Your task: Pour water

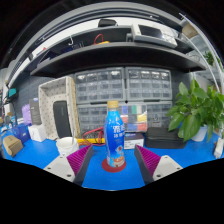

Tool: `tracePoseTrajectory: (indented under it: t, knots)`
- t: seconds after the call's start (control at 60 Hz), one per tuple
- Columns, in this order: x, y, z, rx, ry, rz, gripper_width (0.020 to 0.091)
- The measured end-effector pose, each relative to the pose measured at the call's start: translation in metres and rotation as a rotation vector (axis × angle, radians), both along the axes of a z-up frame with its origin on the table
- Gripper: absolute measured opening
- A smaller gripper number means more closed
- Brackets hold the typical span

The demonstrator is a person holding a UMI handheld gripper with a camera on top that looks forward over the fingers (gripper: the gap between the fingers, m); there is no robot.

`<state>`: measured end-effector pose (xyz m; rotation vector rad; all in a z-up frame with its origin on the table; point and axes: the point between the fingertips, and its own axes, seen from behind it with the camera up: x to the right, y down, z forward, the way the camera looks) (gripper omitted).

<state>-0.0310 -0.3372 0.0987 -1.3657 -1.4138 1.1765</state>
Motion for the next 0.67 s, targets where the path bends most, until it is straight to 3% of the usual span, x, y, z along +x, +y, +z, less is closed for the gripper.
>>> tracePoseTrajectory:
  t: [0.3, 0.667]
  knots:
    - [0.063, 0.01, 0.039, 0.026, 0.058, -0.063, 0.086]
    - [0.081, 0.009, 0.06, -0.016, 0.083, -0.074, 0.0861]
